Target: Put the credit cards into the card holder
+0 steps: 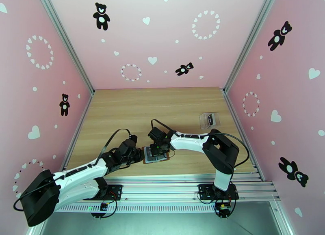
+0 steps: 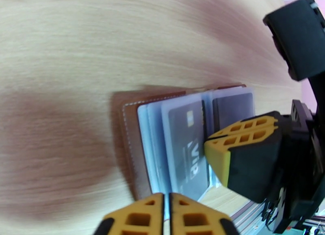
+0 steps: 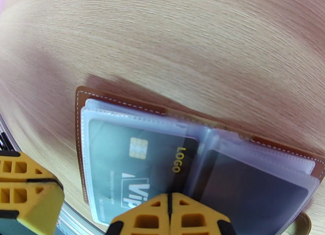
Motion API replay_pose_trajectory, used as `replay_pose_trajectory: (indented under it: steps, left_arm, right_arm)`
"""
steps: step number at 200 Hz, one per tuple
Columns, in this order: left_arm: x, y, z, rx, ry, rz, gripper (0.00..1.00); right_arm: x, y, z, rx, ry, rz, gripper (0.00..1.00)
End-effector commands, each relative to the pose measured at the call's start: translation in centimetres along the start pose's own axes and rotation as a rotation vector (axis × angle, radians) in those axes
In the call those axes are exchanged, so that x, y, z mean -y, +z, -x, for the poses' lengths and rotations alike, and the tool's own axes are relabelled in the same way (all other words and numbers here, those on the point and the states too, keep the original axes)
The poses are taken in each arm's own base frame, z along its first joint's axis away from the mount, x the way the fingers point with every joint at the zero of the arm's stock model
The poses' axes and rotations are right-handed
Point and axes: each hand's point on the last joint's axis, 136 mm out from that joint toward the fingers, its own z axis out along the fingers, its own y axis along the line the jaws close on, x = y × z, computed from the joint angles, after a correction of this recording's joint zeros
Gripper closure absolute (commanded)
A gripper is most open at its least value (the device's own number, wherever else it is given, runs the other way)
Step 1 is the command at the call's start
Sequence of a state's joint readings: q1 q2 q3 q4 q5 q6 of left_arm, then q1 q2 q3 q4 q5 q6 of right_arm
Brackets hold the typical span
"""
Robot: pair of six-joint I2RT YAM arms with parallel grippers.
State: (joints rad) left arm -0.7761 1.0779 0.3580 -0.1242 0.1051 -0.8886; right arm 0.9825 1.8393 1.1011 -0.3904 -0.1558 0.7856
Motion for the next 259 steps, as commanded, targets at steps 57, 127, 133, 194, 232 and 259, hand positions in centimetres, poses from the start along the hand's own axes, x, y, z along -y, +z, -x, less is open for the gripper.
replay_pose_trajectory:
  steps: [57,127,133,194,232,259]
  left_arm:
    - [2.4,1.0,0.0,-0.026,0.011,-0.076,0.82]
    - [2.0,1.3,-0.1,-0.026,0.016,-0.052,0.81]
    - [2.0,1.2,-0.1,-0.026,0.018,-0.05,0.81]
    - [1.3,1.2,-0.2,-0.023,0.013,-0.029,0.81]
    - [1.2,1.3,-0.2,-0.025,0.014,-0.021,0.8]
    - [1.2,1.3,-0.2,-0.025,0.014,-0.019,0.79]
  right_arm:
    - [1.4,1.2,-1.8,-0.058,0.007,-0.045,0.96]
    - [1.4,1.1,-1.8,-0.059,0.003,-0.043,0.96]
    - [1.3,1.1,-1.8,-0.058,0.002,-0.042,0.96]
    - [1.4,1.0,-1.9,-0.061,0.0,-0.046,0.97]
    - [1.3,1.0,-1.8,-0.061,0.0,-0.044,0.97]
    - [1.3,1.0,-1.7,-0.06,-0.002,-0.042,0.97]
